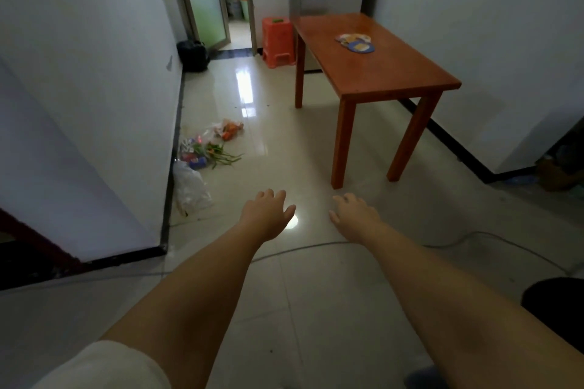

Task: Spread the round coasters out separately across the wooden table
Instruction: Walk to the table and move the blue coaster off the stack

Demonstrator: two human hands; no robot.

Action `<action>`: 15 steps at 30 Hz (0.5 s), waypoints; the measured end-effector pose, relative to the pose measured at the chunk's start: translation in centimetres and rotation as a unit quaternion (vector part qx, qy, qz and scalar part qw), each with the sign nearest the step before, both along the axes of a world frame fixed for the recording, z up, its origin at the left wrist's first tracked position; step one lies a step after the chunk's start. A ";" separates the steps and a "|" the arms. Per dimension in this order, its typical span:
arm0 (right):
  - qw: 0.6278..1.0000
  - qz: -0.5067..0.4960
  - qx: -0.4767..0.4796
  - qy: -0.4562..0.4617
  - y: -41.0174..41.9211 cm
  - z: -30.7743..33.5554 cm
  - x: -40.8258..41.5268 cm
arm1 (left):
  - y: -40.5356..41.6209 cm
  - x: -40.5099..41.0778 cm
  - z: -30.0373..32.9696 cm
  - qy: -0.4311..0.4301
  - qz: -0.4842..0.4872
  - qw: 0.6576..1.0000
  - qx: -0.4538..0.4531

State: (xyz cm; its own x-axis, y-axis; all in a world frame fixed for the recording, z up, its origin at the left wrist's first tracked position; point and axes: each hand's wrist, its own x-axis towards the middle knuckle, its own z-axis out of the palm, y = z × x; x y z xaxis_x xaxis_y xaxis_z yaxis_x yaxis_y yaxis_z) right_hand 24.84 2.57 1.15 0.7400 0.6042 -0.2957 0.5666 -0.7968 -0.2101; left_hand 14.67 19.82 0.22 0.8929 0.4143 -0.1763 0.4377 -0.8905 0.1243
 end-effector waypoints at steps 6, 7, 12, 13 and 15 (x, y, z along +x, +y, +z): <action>1.000 0.009 -0.004 -0.012 6.7 -0.9 6.7 | 6.0 7.5 -1.4 0.018 -0.003 1.000 -0.005; 1.000 0.007 -0.003 -0.010 7.7 -1.1 8.3 | 6.9 9.2 -1.6 0.018 -0.006 1.000 -0.006; 1.000 0.004 -0.001 -0.016 13.0 -1.6 18.5 | 12.4 19.6 -1.6 0.023 -0.011 1.000 0.002; 1.000 0.004 -0.001 -0.019 14.1 -1.4 20.9 | 13.8 22.0 -1.3 0.021 -0.006 1.000 0.006; 1.000 0.006 -0.004 -0.026 16.4 -1.0 25.8 | 16.3 26.5 -0.6 0.016 0.003 1.000 0.006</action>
State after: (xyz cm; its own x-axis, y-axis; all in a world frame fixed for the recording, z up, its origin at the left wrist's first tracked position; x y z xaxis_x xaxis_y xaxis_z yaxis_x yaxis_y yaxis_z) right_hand 50.69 18.95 0.20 0.7468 0.6112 -0.2623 0.5863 -0.7911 -0.1743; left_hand 41.18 36.11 -0.34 0.8841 0.4225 -0.1994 0.4474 -0.8887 0.1007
